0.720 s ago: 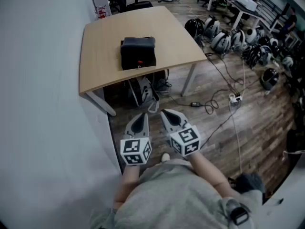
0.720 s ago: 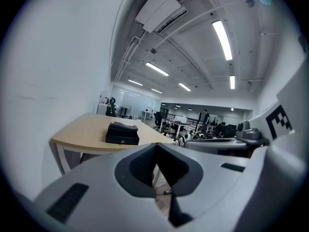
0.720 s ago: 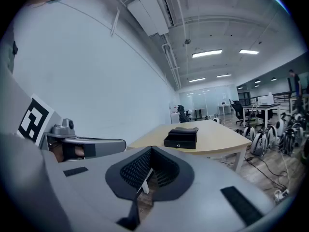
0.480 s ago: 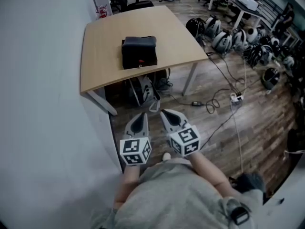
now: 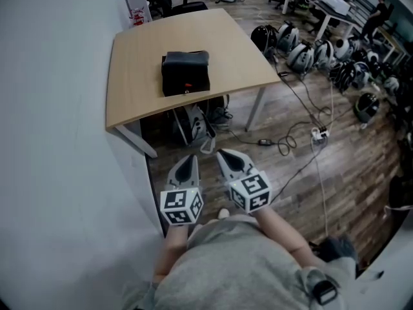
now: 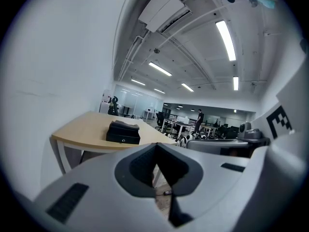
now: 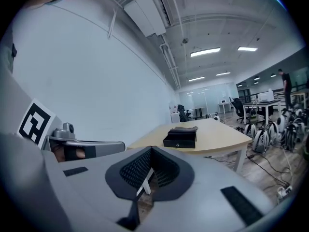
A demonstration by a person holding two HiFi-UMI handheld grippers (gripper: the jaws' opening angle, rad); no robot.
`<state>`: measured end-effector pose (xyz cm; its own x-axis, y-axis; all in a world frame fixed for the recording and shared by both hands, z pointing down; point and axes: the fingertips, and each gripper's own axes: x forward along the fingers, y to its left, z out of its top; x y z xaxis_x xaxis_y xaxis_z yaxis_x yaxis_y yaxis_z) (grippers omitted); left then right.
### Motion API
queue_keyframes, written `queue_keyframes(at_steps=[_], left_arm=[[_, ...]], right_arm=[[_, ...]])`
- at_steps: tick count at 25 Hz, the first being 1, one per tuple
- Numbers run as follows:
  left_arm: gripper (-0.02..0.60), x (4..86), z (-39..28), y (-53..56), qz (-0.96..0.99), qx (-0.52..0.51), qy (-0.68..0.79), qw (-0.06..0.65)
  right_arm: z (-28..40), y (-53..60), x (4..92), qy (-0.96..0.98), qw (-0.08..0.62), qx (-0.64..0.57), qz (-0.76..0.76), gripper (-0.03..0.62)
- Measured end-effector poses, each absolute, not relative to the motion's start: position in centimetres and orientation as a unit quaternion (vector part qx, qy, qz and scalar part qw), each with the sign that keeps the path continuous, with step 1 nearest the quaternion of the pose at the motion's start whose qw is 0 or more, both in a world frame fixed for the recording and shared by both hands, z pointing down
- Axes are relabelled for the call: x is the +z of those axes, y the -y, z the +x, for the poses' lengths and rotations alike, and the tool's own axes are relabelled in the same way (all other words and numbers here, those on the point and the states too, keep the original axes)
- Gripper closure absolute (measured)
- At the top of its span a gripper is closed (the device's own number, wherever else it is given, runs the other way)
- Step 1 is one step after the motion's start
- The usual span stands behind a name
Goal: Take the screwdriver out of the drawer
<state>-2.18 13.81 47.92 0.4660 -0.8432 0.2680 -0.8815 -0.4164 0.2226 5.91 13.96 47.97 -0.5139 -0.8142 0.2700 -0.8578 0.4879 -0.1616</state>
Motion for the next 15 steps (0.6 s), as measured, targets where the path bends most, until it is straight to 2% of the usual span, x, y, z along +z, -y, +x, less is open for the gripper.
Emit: queue_keyframes(at_steps=[15], left_arm=[[0.580, 48.9, -1.8, -10.3, 0.829, 0.058, 0.523, 0.187]], right_arm=[[5.9, -10.4, 49.5, 0.870, 0.098, 0.147, 0.460, 0.595]])
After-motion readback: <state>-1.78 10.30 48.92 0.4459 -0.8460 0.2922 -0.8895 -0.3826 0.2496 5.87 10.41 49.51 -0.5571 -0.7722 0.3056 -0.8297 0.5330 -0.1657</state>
